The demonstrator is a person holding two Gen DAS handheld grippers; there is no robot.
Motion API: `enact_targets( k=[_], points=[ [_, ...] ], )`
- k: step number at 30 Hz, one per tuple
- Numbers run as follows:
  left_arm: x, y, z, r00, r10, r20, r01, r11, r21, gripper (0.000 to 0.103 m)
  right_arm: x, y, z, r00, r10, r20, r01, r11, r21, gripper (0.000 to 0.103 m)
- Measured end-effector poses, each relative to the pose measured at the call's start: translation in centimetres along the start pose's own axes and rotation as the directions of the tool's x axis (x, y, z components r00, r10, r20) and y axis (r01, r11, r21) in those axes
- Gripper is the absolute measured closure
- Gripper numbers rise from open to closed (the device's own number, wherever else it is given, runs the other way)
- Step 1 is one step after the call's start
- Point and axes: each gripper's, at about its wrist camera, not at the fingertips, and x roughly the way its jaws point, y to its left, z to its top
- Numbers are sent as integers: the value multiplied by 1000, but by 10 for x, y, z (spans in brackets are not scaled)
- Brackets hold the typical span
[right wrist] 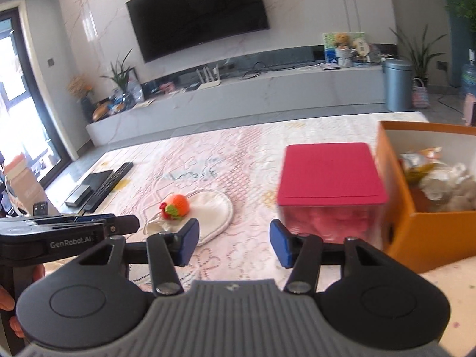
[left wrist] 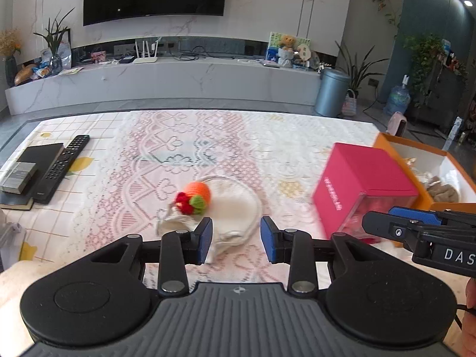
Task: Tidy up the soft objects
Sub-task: 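Move both tools back to the crocheted fruit on the round white pad, then grasp the crocheted orange fruit with the left tool while the right tool grasps the white pad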
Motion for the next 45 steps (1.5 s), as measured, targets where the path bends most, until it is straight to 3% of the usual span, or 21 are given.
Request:
enact_targets(
  k=[5,17,25,30,34,38,39,41,45],
  points=[
    [24,24,10,999,28,-37,-28,1000,4,63,43,18,4,998,27,-54,-29,999,-40,61],
    [99,42,31,992,12,-129,-14,1000,-15,52,132,21,16,989,27,-143,-33,998,-44,62],
    [144,43,31,988,55,-143,-49,998,44,46,166,12,20,985,8,-170,-15,999,-43,62],
    [156,46,25,989,23,-148,-19,999,34,41,178,14,20,984,6,-179,-19,997,-71,62],
    [159,48,22,988,11,-156,-5,999,34,46,183,16,18,980,25,-197,-38,997,-65,59],
    [144,54,25,993,48,-109,-48,999,-5,48,182,19,15,979,35,-201,-49,997,-61,43],
    [138,57,26,993,55,-102,-58,998,-23,48,181,20,15,979,40,-201,-52,997,-57,35],
    [124,66,27,991,63,-120,-74,994,-85,48,180,22,13,978,55,-201,-65,997,-45,18],
    [117,89,18,977,116,-180,-153,966,-210,48,183,34,6,969,89,-232,-102,994,-46,5]
  ],
)
